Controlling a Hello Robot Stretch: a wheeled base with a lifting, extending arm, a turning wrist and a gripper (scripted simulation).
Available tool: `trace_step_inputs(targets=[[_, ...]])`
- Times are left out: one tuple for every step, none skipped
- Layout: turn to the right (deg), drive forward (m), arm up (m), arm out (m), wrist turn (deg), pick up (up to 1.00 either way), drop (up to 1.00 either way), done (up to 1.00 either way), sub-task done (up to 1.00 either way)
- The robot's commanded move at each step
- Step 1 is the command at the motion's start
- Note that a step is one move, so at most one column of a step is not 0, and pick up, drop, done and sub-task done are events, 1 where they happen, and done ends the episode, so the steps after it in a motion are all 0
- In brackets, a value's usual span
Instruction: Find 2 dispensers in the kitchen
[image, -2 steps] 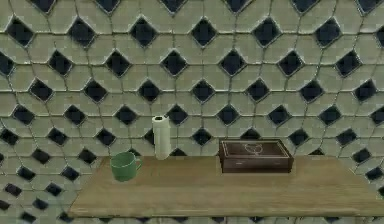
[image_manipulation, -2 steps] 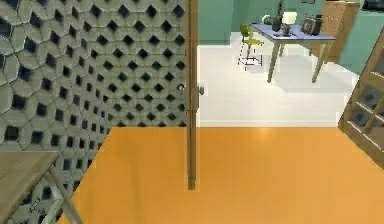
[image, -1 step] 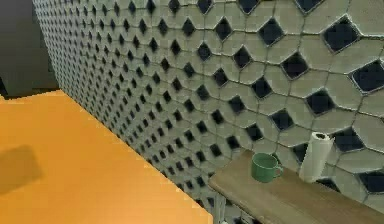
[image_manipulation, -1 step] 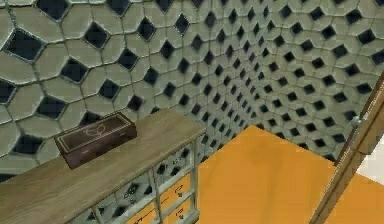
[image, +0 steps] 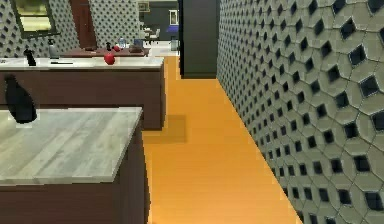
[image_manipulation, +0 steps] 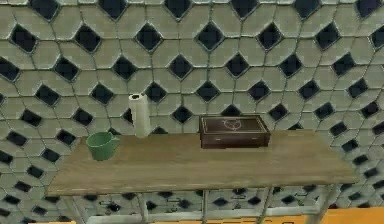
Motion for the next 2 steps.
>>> trace_step_inputs(targets=[[0.0, 1.0, 0.0, 0.0, 0.0, 0.0, 0.0, 0.0, 0.0], [-3.0, 0.0, 0.0, 0.0, 0.0, 0.0, 0.0, 0.0, 0.0]])
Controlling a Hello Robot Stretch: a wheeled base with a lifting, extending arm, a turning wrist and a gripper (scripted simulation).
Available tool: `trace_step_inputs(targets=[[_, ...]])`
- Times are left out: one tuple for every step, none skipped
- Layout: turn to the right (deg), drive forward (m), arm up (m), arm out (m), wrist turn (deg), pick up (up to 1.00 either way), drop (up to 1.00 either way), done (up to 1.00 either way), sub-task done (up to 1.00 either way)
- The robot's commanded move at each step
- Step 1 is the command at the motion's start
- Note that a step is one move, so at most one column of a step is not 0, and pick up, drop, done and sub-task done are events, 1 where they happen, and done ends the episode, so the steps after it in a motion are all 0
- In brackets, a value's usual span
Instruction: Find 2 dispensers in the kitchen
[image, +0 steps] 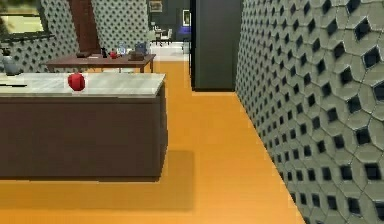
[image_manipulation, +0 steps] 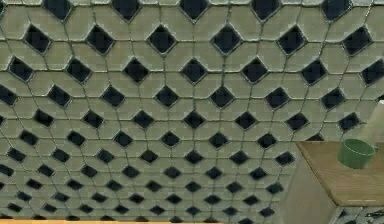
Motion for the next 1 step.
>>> trace_step_inputs(targets=[[0.0, 1.0, 0.0, 0.0, 0.0, 0.0, 0.0, 0.0, 0.0]])
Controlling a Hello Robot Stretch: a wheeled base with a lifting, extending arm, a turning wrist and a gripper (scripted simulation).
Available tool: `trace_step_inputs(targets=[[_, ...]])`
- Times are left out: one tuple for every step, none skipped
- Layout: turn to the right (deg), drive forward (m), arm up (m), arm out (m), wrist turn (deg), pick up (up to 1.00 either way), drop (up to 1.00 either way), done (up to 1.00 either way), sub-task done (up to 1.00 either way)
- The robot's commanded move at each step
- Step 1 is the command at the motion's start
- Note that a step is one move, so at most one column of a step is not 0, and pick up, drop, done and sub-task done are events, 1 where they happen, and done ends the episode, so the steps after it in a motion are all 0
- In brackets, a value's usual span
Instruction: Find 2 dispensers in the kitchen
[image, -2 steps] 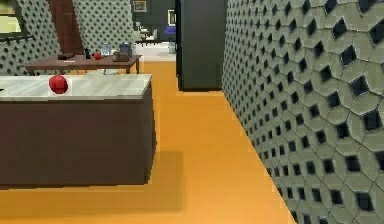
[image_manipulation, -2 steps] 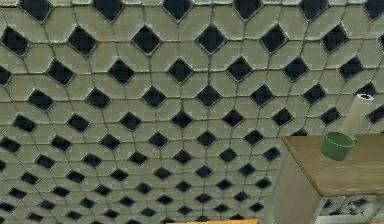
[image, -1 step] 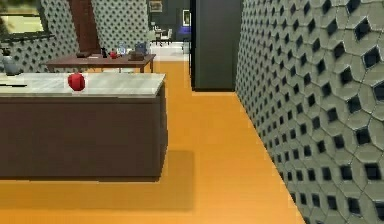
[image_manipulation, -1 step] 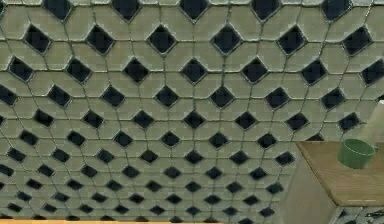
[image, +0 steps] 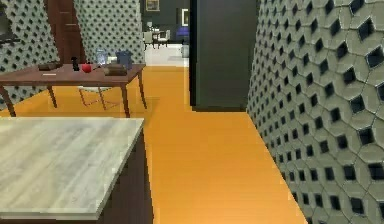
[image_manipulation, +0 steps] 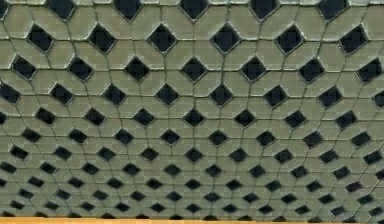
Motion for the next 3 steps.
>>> trace_step_inputs(targets=[[0.0, 1.0, 0.0, 0.0, 0.0, 0.0, 0.0, 0.0, 0.0], [0.0, 0.15, 0.0, 0.0, 0.0, 0.0, 0.0, 0.0, 0.0], [-39.0, 0.0, 0.0, 0.0, 0.0, 0.0, 0.0, 0.0, 0.0]])
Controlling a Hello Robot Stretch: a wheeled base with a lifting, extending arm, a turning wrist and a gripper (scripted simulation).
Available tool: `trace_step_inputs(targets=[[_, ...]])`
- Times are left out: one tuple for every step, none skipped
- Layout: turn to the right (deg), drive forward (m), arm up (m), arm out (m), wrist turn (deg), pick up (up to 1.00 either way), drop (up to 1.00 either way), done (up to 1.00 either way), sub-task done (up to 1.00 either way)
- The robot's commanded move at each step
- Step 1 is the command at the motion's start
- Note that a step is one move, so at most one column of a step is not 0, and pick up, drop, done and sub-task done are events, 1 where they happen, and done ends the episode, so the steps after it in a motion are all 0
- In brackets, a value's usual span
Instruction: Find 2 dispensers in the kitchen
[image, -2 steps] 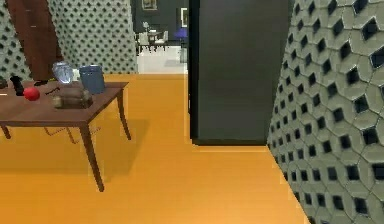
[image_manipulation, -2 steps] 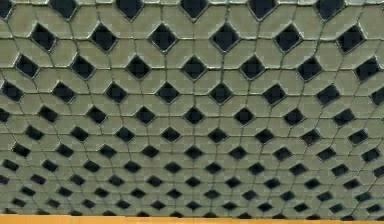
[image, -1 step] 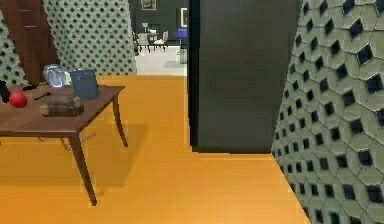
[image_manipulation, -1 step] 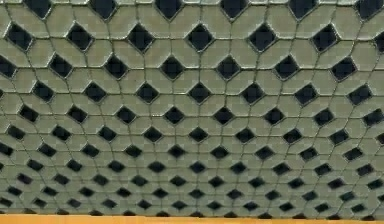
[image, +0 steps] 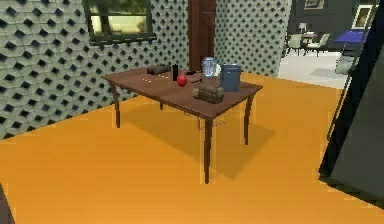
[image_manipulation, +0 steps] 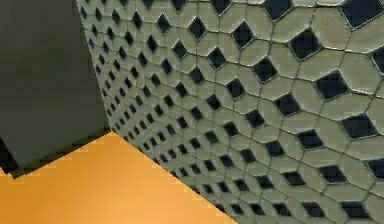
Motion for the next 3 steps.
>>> trace_step_inputs(targets=[[0.0, 0.2, 0.0, 0.0, 0.0, 0.0, 0.0, 0.0, 0.0], [-45.0, 0.0, 0.0, 0.0, 0.0, 0.0, 0.0, 0.0, 0.0], [-3.0, 0.0, 0.0, 0.0, 0.0, 0.0, 0.0, 0.0, 0.0]])
